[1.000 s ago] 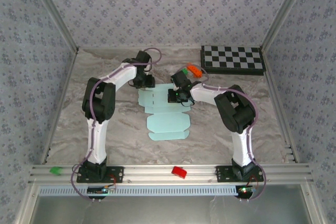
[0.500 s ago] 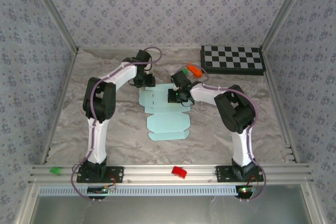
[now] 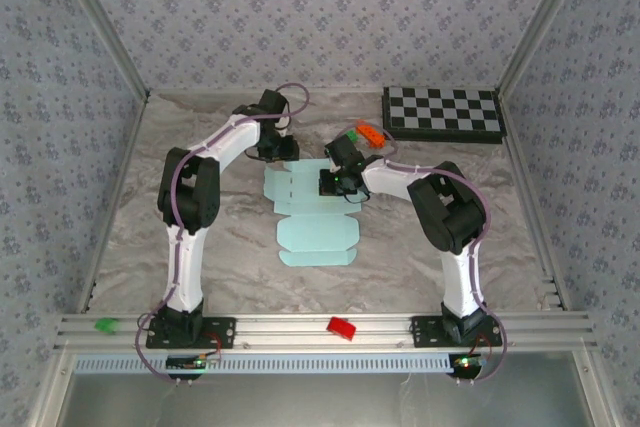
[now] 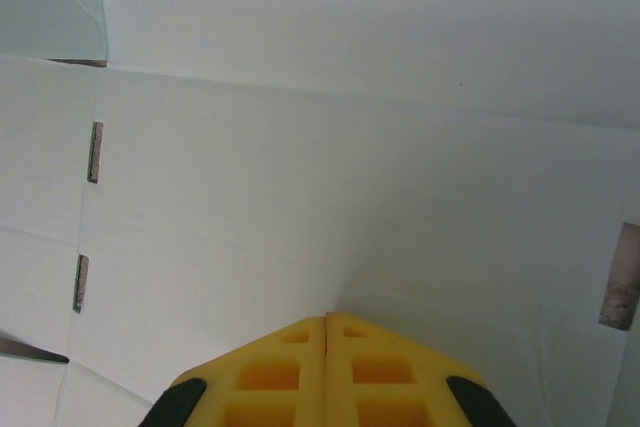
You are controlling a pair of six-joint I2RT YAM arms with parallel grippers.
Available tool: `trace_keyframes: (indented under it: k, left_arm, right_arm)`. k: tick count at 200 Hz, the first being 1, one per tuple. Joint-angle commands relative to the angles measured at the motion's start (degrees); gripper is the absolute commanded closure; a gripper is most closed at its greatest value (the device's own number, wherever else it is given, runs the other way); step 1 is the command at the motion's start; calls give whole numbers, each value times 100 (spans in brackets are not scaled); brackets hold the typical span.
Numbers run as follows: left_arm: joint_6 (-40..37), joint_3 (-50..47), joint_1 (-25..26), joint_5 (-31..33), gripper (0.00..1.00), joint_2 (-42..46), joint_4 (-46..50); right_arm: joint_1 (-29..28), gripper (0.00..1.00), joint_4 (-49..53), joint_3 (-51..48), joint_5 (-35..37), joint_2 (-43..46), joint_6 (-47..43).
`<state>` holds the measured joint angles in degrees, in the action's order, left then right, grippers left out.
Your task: Fold the paper box
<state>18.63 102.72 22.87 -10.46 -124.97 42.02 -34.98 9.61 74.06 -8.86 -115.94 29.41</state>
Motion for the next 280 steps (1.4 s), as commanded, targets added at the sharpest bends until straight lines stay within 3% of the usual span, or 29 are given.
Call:
trace_keyframes:
  k: [1, 93, 178, 216, 280]
  left_arm:
    - [-71, 240, 9, -436, 64, -70, 24]
    - [48, 544, 57, -1096, 60, -513, -173]
    - [185, 548, 57, -1222, 60, -729, -253]
    - [193, 500, 59, -1071, 60, -524, -247]
    - [98, 83, 64, -247, 57, 544, -610]
  right_arm:
    - [-61, 95, 147, -92, -89, -210, 88]
    - [-53, 95, 175, -97, -90, -227, 39]
    - [-53, 96, 153, -172, -63, -175, 32]
    - [-31, 96, 141, -241, -42, 17, 16]
    - [183, 92, 65, -237, -158, 640, 60]
